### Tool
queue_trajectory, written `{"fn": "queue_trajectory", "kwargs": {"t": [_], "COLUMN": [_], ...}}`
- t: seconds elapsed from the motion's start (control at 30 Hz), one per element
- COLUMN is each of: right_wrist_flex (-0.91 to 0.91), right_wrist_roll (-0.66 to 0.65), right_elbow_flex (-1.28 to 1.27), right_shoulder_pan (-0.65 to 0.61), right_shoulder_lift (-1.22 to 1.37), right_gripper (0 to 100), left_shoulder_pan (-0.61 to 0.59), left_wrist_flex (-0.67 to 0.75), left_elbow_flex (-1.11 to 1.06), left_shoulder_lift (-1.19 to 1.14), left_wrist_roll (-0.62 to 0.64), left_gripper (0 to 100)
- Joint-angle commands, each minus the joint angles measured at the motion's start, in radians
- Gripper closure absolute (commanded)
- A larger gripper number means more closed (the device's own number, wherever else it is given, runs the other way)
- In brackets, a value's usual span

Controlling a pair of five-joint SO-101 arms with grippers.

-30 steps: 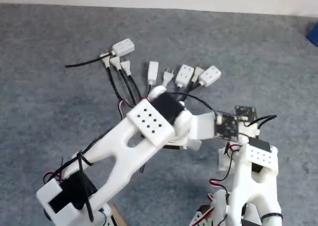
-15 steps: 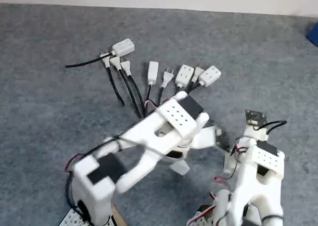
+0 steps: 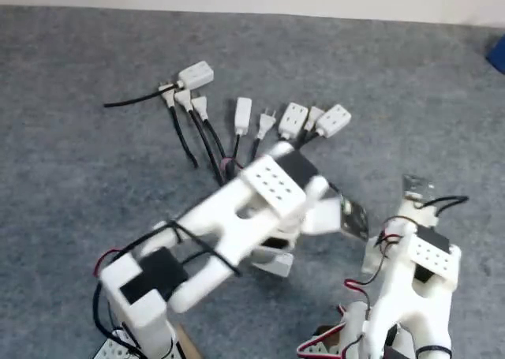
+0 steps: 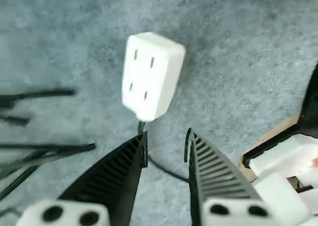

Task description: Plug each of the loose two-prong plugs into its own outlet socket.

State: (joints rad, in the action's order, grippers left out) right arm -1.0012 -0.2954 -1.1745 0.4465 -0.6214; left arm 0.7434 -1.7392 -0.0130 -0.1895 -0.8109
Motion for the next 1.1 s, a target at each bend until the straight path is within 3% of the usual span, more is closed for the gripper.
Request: {"fn": "queue_trajectory", "kwargs": {"t": [0.0, 0.3, 0.5, 0.6, 0.77, 0.9, 1.07], "right_wrist_flex": [0.004, -0.024, -0.214, -0.234, -0.242, -0.242, -0.243], "right_wrist_roll": [0.061, 0.075, 0.083, 0.157, 0.244, 0.245, 0.247], "right_elbow_flex": [0.085, 0.185, 0.335, 0.372, 0.381, 0.377, 0.374], "right_shoulder_pan": [0.085, 0.071, -0.174, -0.295, -0.521, -0.585, -0.504], "right_shoulder_lift": [-0.013, -0.022, -0.022, -0.016, -0.013, -0.012, -0.012], "right_gripper": [57.7, 57.7, 57.7, 57.7, 57.7, 57.7, 57.7], "left_shoulder_pan": [-0.105, -0.24, -0.375, -0.461, -0.504, -0.536, -0.572], "left_wrist_flex": [-0.02, -0.02, -0.02, -0.02, -0.012, 0.14, 0.477], "left_elbow_flex": [0.013, 0.013, 0.013, 0.005, -0.079, -0.188, -0.433], "left_shoulder_lift": [0.128, 0.274, 0.323, 0.343, 0.348, 0.352, 0.46], "left_wrist_roll": [-0.018, -0.011, 0.031, 0.06, 0.078, 0.304, 0.572], "left_gripper": [85, 85, 85, 85, 85, 85, 85]}}
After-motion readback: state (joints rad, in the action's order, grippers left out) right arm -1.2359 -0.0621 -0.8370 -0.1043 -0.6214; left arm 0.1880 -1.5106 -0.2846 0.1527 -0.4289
